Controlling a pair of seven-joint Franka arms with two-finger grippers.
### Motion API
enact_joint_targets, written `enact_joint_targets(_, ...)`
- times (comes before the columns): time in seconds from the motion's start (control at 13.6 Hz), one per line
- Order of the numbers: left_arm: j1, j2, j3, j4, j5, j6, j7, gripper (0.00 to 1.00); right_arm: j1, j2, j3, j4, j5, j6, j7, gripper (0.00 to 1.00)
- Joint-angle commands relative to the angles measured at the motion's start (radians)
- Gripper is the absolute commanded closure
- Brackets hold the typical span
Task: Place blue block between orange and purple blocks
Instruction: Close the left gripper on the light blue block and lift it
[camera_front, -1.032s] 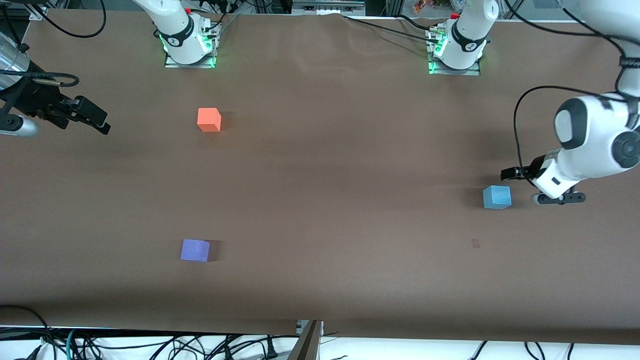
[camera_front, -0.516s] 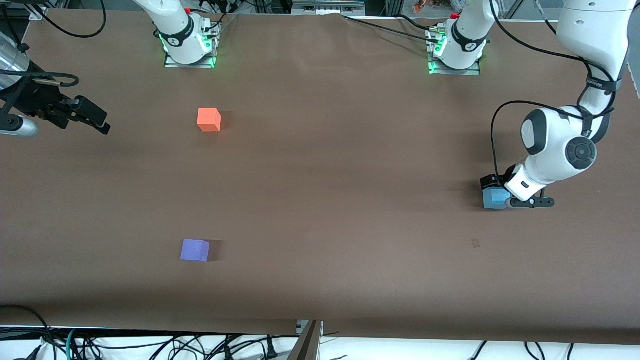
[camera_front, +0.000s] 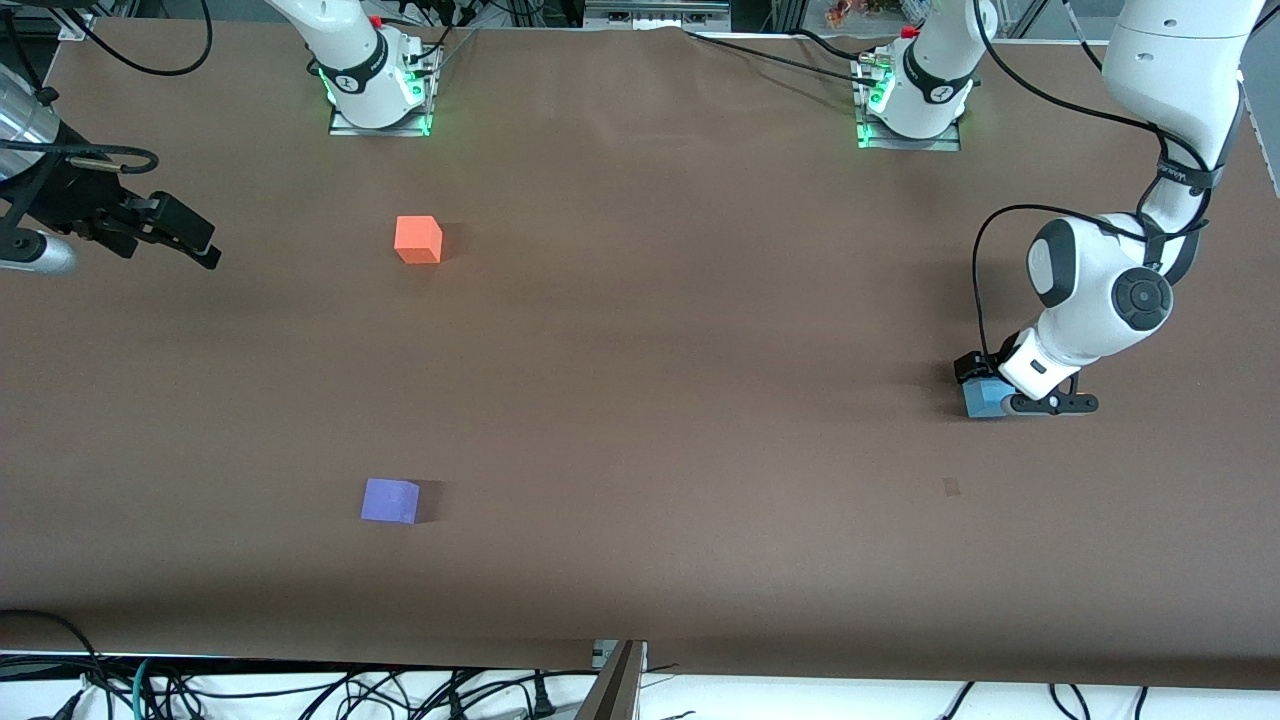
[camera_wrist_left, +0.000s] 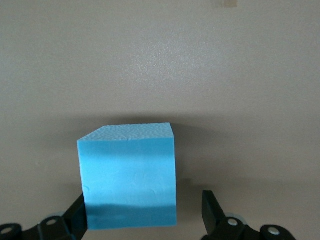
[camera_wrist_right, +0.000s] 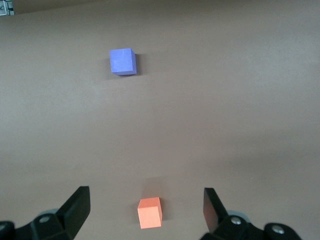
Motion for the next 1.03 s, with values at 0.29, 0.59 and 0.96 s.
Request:
enact_joint_targets(0.29, -0.001, -0.005, 0.011, 0.055, -0.023, 0.002, 0.009, 1.0, 0.003, -0.003, -0.002, 0.005, 0.013, -0.008, 0.003, 0.0)
enact_joint_targets(0.59, -0.079, -0.019, -0.025, 0.237, -0.023, -0.279, -0.084, 1.0, 0.003, -0.003, -0.002, 0.005, 0.013, -0.008, 0.003, 0.0)
enact_joint_targets(0.96, -0.275, 0.039, -0.162, 0.396, -0.011, -0.349, -0.593, 1.0, 0.003, -0.005, -0.002, 0.005, 0.013, -0.009, 0.003, 0.0)
